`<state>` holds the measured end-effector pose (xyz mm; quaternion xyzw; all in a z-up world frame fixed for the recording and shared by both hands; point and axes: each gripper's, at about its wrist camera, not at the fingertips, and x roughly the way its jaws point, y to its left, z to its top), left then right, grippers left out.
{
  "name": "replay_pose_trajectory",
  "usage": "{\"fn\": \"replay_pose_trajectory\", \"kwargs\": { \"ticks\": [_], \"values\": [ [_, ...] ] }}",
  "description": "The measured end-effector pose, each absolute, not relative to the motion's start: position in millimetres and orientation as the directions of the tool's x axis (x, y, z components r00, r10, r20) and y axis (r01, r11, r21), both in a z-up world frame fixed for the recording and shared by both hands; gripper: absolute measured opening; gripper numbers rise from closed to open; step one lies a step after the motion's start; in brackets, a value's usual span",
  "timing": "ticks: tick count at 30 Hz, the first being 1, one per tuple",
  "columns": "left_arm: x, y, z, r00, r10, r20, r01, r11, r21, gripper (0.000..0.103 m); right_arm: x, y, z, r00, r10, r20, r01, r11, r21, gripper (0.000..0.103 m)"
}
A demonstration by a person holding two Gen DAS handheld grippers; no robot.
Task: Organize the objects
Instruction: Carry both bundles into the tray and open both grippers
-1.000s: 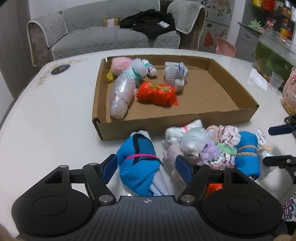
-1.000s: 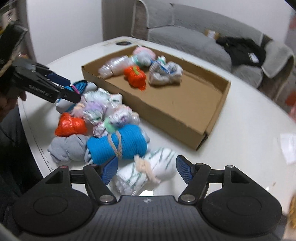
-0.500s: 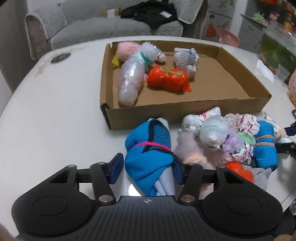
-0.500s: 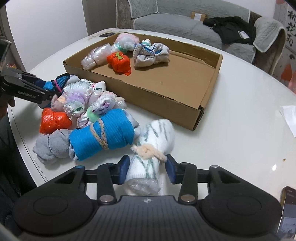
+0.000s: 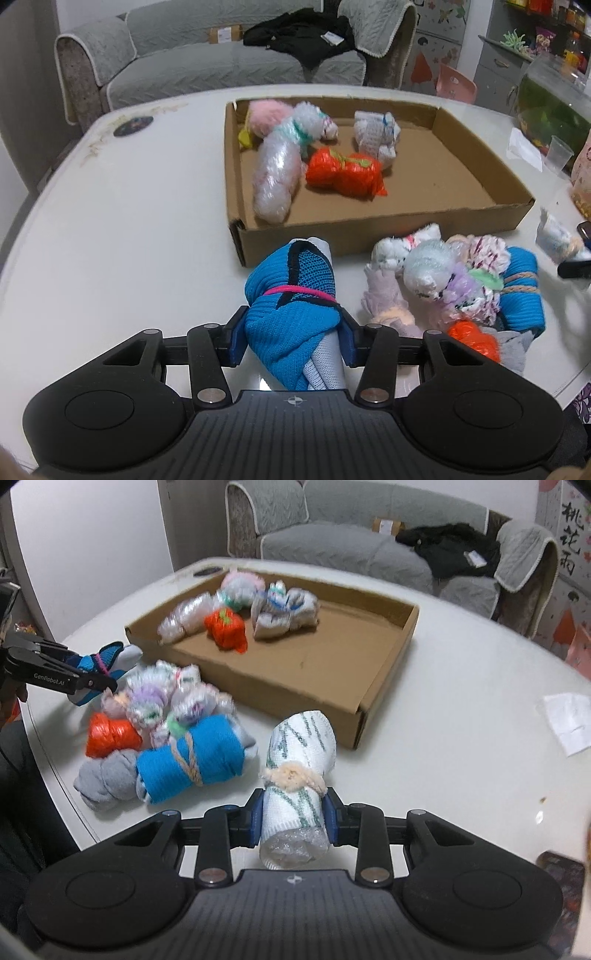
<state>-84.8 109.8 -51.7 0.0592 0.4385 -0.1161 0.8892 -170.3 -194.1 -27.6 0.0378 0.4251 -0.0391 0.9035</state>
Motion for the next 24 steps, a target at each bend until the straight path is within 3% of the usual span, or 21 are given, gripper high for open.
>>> {"fn": "replay_pose_trajectory", "kwargs": {
  "ticks": [6, 13, 24],
  "values": [
    [-76.7, 108.3, -0.9, 0.648, -0.166, -0.744, 0.289, 0.957, 0.038, 0.054, -161.8, -201.3, 18.0, 0.709, -0.062, -0.703, 0.050, 0.998, -0.038, 0.029],
    [-44.5, 81.5, 51.7, 0.690, -0.200, -0.696, 0.366, 0.926, 0.097, 0.054, -111.3, -187.1, 58.9, 0.771, 0.018, -0.636, -0.131, 0.983, -0.130, 0.029],
    [7.7, 51.1, -6.5, 0.528, -0.239, -0.815, 0.476, 0.878, 0.051, 0.054, -10.3, -165.9, 16.9, 0.643, 0.226, -0.732, -0.418, 0.904, -0.088, 0.029]
  ]
}}
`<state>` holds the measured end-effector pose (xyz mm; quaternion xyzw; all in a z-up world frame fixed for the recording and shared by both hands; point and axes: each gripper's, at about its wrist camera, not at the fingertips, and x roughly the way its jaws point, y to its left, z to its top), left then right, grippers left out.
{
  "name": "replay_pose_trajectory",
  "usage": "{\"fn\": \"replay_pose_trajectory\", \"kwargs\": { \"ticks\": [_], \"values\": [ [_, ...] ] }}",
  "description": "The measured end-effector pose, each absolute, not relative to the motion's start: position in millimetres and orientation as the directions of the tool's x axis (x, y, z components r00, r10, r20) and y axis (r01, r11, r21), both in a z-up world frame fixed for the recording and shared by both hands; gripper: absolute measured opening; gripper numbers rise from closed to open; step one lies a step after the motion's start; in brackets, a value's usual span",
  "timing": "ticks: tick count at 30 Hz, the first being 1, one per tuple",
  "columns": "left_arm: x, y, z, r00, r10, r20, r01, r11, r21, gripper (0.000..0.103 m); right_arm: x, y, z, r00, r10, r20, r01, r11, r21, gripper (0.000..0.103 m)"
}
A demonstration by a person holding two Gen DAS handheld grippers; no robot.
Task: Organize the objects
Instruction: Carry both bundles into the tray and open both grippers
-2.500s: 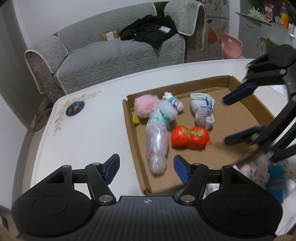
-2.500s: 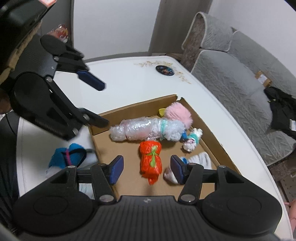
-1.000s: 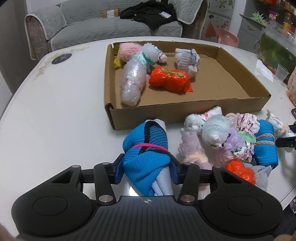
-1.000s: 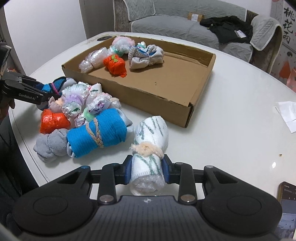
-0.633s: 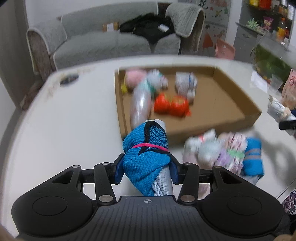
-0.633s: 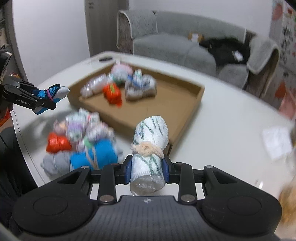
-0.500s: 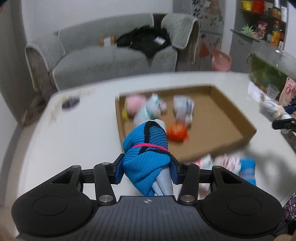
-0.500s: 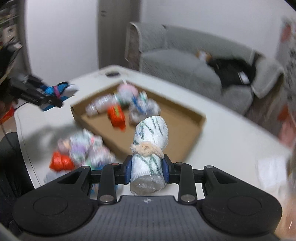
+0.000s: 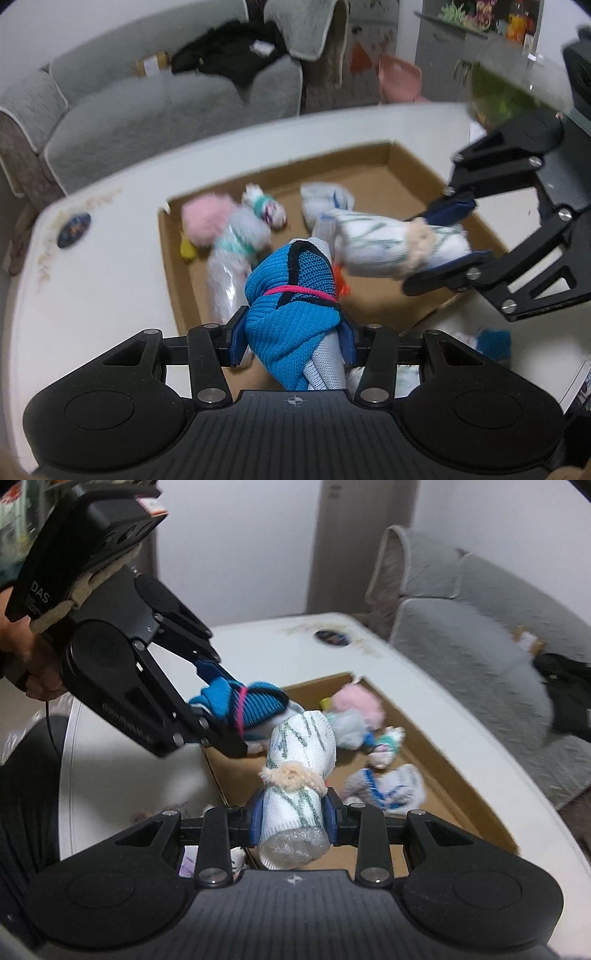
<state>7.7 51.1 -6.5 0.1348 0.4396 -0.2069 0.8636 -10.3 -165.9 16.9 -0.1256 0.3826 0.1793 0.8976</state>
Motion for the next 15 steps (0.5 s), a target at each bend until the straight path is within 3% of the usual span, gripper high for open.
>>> {"fn": "replay_pose_trajectory", "kwargs": {
  "ticks": [15],
  "values": [
    [46.6, 70.7, -55.7, 0.444, -0.252, -0.860, 0.513, 0.858, 0.014, 0.054, 33.5, -166.7, -37.0, 0.472, 0.326, -0.819, -0.568, 0.823, 0.000, 0.029]
  ]
}}
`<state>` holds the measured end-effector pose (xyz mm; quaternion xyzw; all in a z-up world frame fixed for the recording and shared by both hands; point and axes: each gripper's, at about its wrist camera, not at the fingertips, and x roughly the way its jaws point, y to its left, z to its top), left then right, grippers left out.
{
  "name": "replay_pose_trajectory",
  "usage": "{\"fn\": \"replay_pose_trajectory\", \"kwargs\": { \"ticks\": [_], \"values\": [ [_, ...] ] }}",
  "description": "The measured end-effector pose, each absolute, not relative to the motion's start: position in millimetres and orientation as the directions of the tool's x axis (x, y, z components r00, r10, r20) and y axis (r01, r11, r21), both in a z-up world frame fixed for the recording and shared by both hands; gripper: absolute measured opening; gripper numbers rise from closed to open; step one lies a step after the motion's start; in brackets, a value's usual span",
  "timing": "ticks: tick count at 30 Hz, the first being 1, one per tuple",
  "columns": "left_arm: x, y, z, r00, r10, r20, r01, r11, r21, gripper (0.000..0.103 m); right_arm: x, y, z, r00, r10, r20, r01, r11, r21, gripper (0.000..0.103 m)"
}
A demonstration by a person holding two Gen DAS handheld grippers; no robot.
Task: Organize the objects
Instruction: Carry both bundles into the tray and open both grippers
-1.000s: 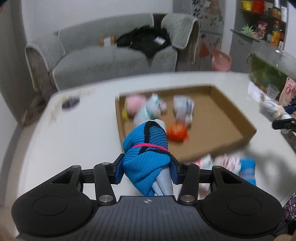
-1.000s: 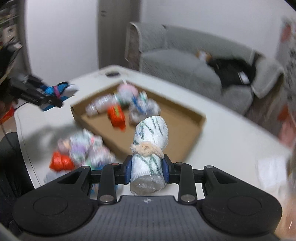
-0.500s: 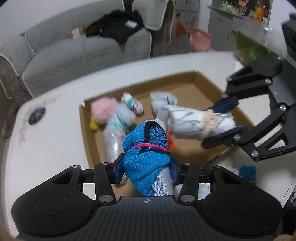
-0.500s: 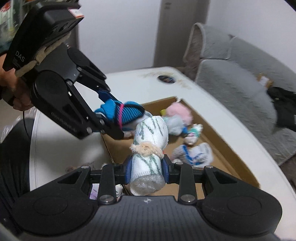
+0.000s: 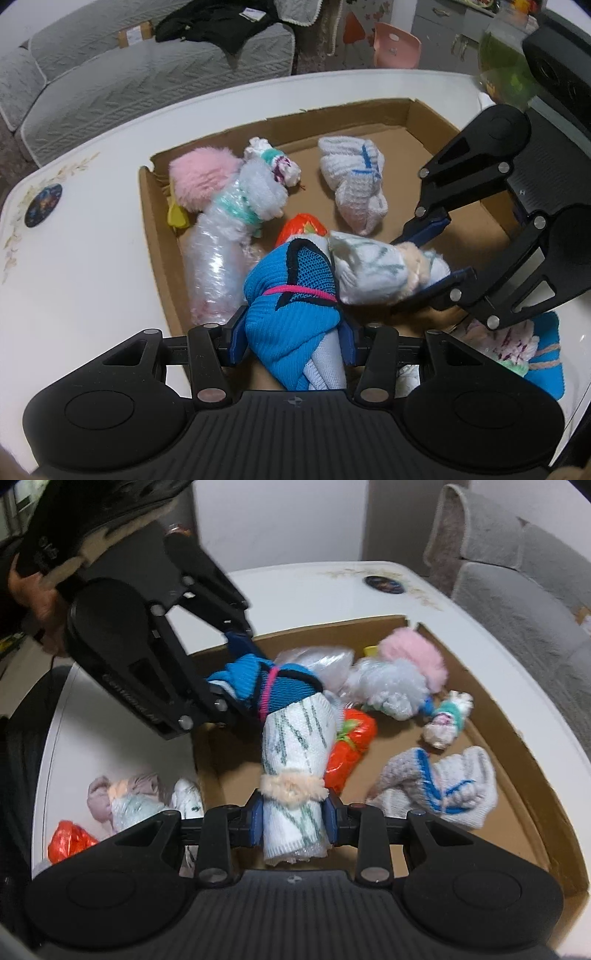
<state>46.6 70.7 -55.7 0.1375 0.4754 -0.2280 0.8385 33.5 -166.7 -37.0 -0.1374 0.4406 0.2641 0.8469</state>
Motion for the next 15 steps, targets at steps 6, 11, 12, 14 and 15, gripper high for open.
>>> {"fn": "replay_pose_trajectory", "kwargs": {
  "ticks": [6, 11, 12, 14, 15],
  "values": [
    [52.4, 65.8, -70.0, 0.428, -0.231, -0.874, 0.512, 0.859, 0.023, 0.054, 40.6, -159.8, -44.4, 0.424, 0.332, -0.843, -0.606, 0.795, 0.008, 0.029],
    [48.7, 63.2, -69.9, 0.436, -0.209, -0.876, 0.487, 0.873, 0.034, 0.055, 42.1, -156.0, -45.4, 0.407, 0.319, -0.856, -0.608, 0.794, 0.007, 0.030],
    [48.0, 62.7, -69.3, 0.438, -0.203, -0.876, 0.479, 0.877, 0.037, 0.055, 41.7, -155.8, -45.3, 0.406, 0.317, -0.857, -0.604, 0.797, 0.009, 0.030],
    [44.5, 61.4, -68.8, 0.447, -0.189, -0.874, 0.468, 0.883, 0.048, 0.058, 39.9, -155.5, -44.7, 0.407, 0.306, -0.861, -0.591, 0.806, 0.006, 0.031],
    [42.6, 60.2, -68.5, 0.449, -0.187, -0.874, 0.466, 0.883, 0.050, 0.060, 38.9, -155.2, -44.6, 0.409, 0.303, -0.861, -0.585, 0.811, 0.007, 0.032]
  ]
}}
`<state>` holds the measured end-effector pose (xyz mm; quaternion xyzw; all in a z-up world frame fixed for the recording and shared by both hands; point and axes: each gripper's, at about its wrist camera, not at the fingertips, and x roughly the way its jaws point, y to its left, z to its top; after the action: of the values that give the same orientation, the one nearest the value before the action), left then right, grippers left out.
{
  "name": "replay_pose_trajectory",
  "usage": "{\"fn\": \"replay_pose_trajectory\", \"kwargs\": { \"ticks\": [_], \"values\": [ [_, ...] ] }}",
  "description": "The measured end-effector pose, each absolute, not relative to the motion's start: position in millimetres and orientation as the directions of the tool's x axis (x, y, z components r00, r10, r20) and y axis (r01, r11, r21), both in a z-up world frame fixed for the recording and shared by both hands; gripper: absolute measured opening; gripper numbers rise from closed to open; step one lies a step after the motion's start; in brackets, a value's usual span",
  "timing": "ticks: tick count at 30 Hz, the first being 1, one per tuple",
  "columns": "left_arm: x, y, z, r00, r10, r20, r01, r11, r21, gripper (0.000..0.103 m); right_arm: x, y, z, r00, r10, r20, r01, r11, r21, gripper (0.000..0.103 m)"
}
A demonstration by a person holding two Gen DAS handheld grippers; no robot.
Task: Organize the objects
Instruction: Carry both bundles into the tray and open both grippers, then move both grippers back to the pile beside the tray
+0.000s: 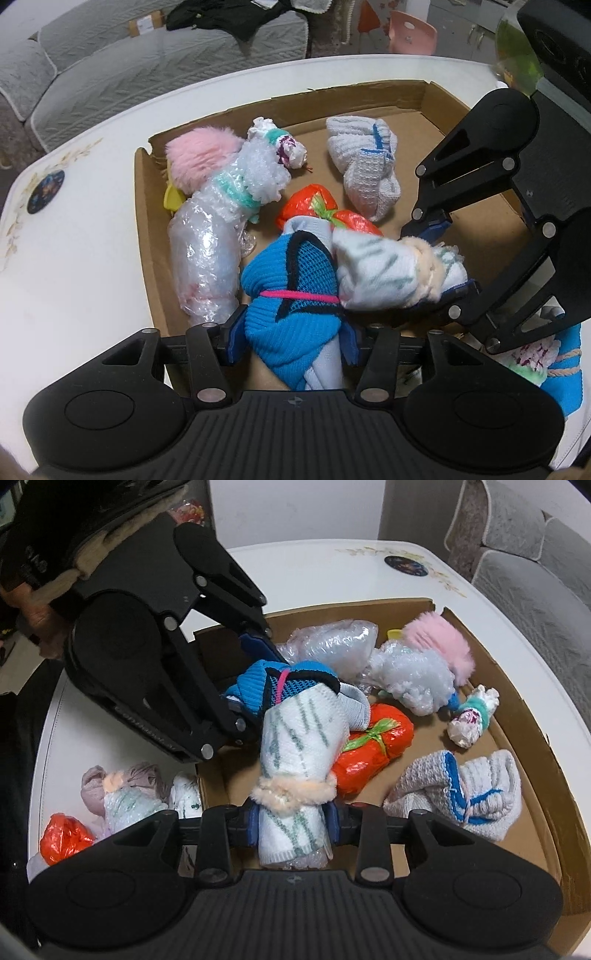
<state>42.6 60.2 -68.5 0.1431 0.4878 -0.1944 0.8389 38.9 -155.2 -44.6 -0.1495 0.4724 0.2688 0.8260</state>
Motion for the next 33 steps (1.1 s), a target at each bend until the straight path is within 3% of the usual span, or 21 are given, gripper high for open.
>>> {"fn": "replay_pose_trajectory", "kwargs": {
  "ticks": [2, 8, 17, 20, 30, 33],
  "values": [
    [38.9, 58.7, -66.5, 0.451, -0.192, -0.872, 0.471, 0.881, 0.050, 0.070, 37.0, -155.6, -44.2, 0.412, 0.297, -0.862, -0.571, 0.821, 0.010, 0.034],
    [29.2, 59.1, -52.6, 0.485, -0.181, -0.856, 0.457, 0.886, 0.072, 0.078, 34.0, -156.9, -40.6, 0.425, 0.264, -0.866, -0.549, 0.836, -0.014, 0.045],
    [24.2, 61.3, -47.1, 0.497, -0.162, -0.852, 0.438, 0.895, 0.086, 0.078, 36.1, -156.0, -37.3, 0.440, 0.234, -0.867, -0.529, 0.848, -0.040, 0.047],
    [20.3, 62.4, -42.4, 0.507, -0.163, -0.847, 0.434, 0.897, 0.087, 0.078, 34.1, -155.1, -33.2, 0.445, 0.240, -0.863, -0.534, 0.844, -0.041, 0.053],
    [-3.3, 66.2, -23.5, 0.547, -0.183, -0.817, 0.425, 0.901, 0.082, 0.084, 21.3, -156.5, -18.0, 0.494, 0.234, -0.837, -0.516, 0.854, -0.066, 0.054],
    [-11.6, 67.2, -19.7, 0.553, -0.198, -0.809, 0.422, 0.904, 0.067, 0.084, 11.0, -156.9, -11.8, 0.499, 0.247, -0.831, -0.523, 0.850, -0.061, 0.061]
  ]
}}
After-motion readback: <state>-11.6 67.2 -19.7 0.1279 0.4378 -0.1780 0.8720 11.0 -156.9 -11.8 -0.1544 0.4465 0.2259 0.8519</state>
